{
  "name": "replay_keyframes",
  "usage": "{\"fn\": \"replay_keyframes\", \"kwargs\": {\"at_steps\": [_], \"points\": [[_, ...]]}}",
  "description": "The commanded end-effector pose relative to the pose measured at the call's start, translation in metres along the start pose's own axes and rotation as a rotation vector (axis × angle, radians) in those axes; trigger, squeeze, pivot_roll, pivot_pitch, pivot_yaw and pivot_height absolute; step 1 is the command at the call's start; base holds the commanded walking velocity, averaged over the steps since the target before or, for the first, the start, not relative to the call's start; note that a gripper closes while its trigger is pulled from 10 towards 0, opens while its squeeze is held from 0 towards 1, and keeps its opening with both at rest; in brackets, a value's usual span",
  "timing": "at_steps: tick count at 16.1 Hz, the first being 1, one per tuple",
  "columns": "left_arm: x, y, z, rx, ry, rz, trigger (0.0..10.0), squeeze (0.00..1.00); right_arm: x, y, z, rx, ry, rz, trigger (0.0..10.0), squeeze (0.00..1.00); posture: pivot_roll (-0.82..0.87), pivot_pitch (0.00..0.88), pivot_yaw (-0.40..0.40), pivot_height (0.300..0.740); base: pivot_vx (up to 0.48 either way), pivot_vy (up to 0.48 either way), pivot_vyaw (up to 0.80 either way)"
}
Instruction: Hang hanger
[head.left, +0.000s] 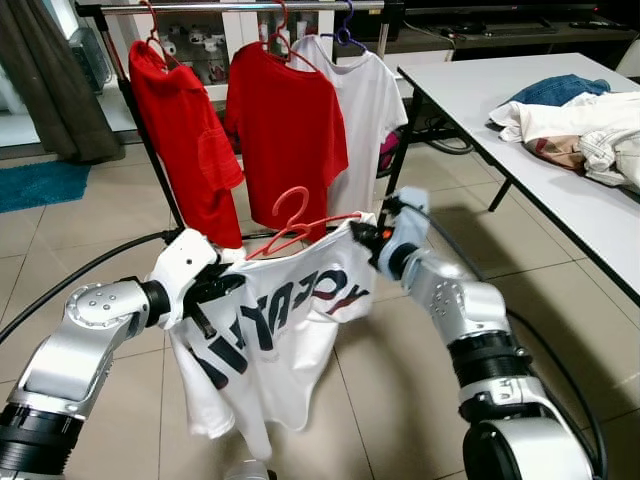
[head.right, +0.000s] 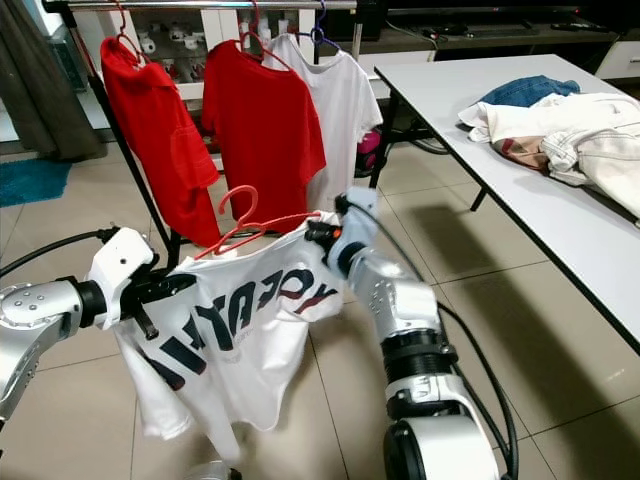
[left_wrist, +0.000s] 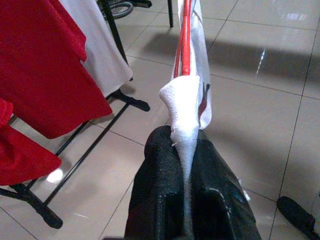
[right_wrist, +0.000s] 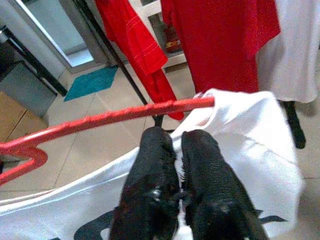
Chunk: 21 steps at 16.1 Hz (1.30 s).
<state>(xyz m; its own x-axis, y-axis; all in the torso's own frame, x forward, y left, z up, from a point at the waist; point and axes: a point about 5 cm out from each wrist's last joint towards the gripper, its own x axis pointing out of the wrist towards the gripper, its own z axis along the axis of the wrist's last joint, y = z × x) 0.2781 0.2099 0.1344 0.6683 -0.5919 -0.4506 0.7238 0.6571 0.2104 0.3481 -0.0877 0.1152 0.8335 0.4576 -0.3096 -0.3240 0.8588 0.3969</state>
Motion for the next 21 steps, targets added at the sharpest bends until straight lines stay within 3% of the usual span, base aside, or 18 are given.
{"fn": "replay_keyframes", "kwargs": {"at_steps": [1,6,9,10,13,21], "points": [[-0.001,0.002,0.008,0.023,-0.035,0.007,0.0,0.0,-0.002,-0.001,0.001,0.002,-0.004,-0.01,10.0,1.0,0.07,0.0,0.002,0.74,0.0,0.0,0.0],[0.0,-0.001,0.009,0.021,-0.044,-0.013,0.0,0.0,-0.002,-0.005,0.003,0.025,-0.004,-0.051,10.0,1.0,0.07,0.0,0.002,0.74,0.0,0.0,0.0],[0.0,-0.004,0.011,0.015,-0.06,-0.037,0.0,0.0,0.001,-0.014,-0.001,0.102,0.021,-0.116,10.0,0.96,0.07,0.0,0.003,0.74,0.0,0.0,0.0],[0.0,-0.004,0.012,0.013,-0.062,-0.043,0.0,0.0,0.001,-0.014,-0.002,0.141,0.025,-0.111,10.0,0.0,0.07,0.0,0.003,0.74,0.0,0.0,0.0],[0.0,-0.006,0.014,0.009,-0.074,-0.061,0.0,0.0,0.003,-0.01,0.002,0.235,-0.002,-0.064,10.0,0.0,0.07,0.0,0.003,0.74,0.0,0.0,0.0],[0.001,-0.01,0.013,0.006,-0.066,-0.084,0.0,0.0,0.005,-0.012,0.005,0.243,-0.014,-0.074,10.0,0.0,0.07,0.0,0.003,0.74,0.0,0.0,0.0]]}}
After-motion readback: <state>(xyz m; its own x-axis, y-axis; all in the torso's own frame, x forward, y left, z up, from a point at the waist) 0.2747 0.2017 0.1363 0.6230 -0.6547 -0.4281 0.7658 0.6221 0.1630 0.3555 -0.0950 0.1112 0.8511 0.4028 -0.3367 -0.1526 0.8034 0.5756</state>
